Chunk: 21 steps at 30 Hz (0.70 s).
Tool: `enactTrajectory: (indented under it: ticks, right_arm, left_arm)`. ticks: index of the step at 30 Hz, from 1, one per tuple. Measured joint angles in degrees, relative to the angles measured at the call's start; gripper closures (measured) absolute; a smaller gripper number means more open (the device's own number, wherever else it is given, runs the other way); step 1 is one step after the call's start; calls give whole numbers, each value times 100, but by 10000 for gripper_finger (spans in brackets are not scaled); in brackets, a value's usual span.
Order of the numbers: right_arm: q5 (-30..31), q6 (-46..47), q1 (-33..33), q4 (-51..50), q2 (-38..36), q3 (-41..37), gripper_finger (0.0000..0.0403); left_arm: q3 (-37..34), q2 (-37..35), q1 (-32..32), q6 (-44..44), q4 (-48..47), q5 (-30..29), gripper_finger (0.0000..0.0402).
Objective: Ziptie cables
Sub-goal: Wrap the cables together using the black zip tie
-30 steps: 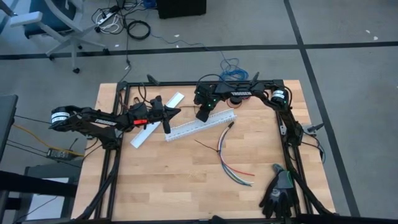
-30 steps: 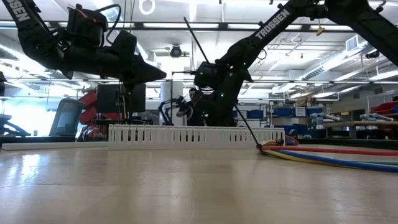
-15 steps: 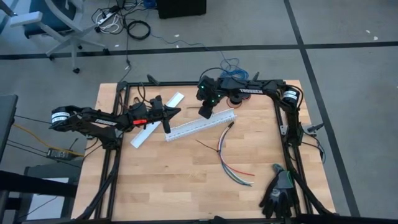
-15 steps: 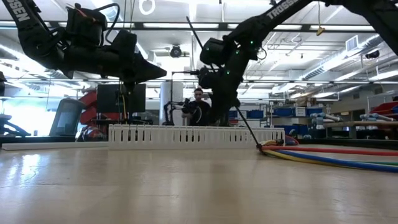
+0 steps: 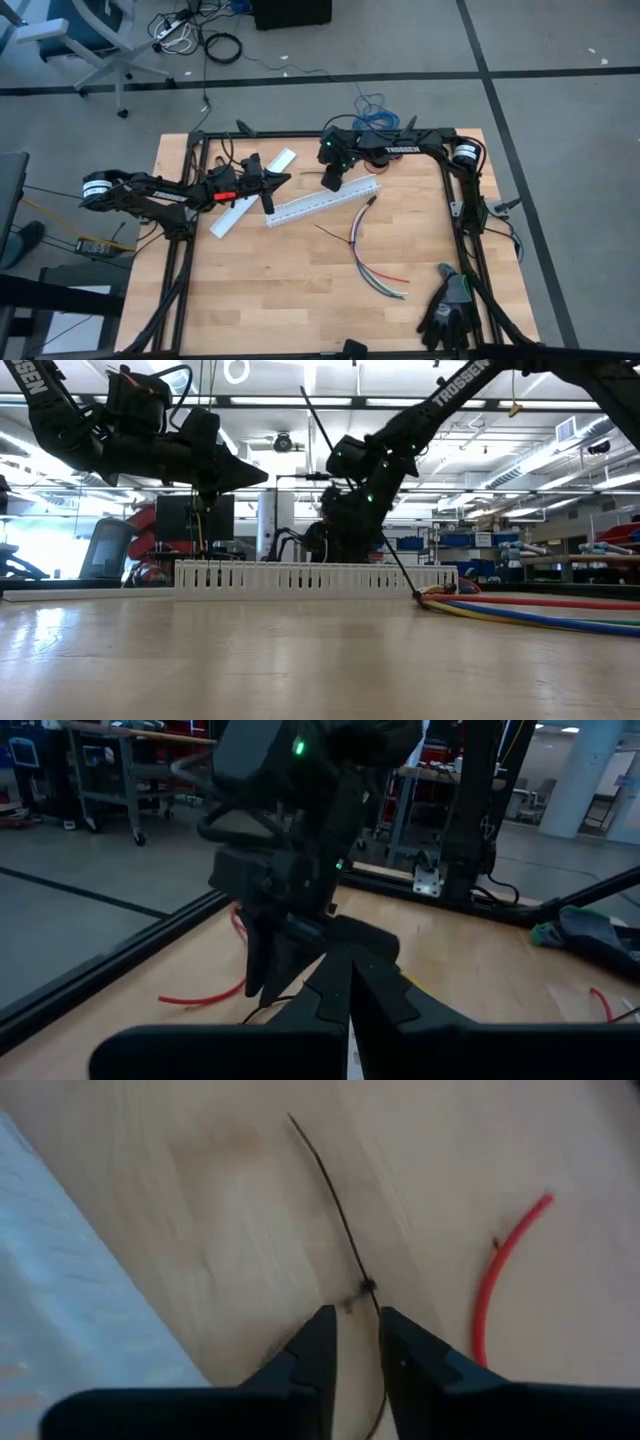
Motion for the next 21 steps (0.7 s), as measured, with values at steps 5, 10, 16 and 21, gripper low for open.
enactTrajectory:
  ticks: [5, 10, 16, 21]
  right_arm:
    - [-189, 74, -108, 85, -7, -218, 298]
    - [-265, 77, -174, 166, -4, -552, 291]
    - [-249, 78, -176, 64, -22, -748, 317]
    - [-231, -66, -193, 77, -28, -793, 394]
  left_arm:
    - [0, 1, 0, 0, -2, 2, 392]
    - [0, -1, 0, 3, 5, -1, 392]
    - [0, -2, 0, 35, 127, -1, 392]
    - [0, -2, 0, 66, 208, -1, 392]
